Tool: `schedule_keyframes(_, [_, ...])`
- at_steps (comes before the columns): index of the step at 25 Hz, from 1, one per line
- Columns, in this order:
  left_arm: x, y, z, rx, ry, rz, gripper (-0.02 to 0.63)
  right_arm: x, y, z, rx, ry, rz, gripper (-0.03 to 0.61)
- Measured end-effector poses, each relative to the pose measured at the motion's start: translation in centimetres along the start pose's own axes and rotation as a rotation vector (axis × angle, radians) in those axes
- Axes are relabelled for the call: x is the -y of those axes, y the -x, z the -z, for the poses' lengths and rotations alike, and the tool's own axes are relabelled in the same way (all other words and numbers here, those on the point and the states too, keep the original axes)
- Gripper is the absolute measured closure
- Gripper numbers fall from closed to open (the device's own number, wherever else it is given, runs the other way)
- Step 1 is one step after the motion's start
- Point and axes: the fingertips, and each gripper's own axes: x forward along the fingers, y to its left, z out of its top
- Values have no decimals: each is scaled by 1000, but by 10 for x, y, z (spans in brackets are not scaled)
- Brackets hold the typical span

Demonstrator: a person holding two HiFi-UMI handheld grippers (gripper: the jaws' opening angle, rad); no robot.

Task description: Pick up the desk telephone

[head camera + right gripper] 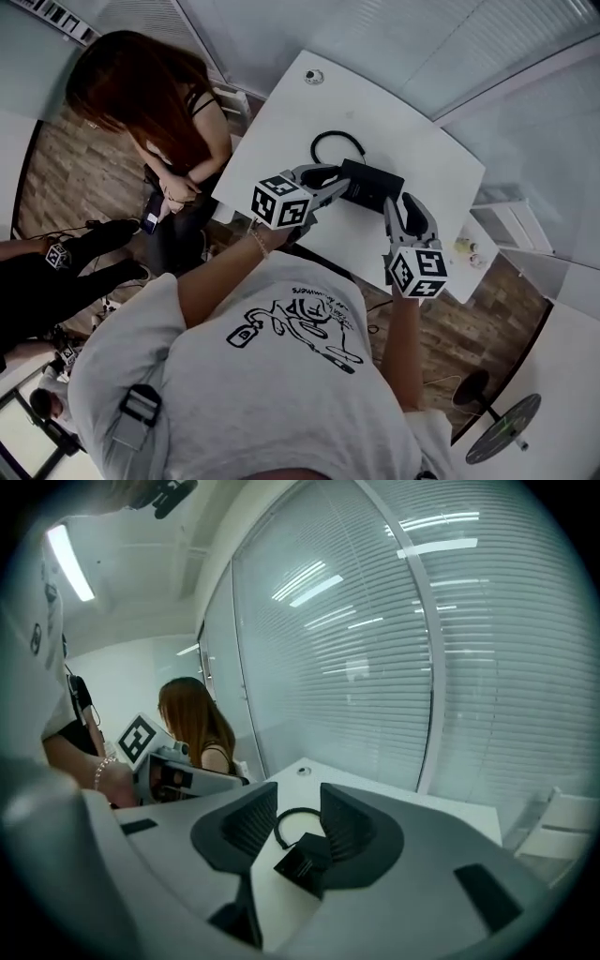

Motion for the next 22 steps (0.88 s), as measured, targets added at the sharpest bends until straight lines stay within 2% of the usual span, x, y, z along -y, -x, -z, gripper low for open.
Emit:
schedule_keyframes(7, [-52,-33,62,-116,159,-32,442,36,-24,60,-103,-81,23,388])
schedule_keyframes(12, [-80,-60,96,-175,278,-19,399,66,-46,102,-179,-136,47,367])
schedule_keyframes(17, [-96,-82,120,-227,337,-34,356,82,-60,129,-231,-203,38,349])
schedule_keyframes(22, [-111,-97,133,-254,388,-46,345,95,-78,157,-291,-254,15,333])
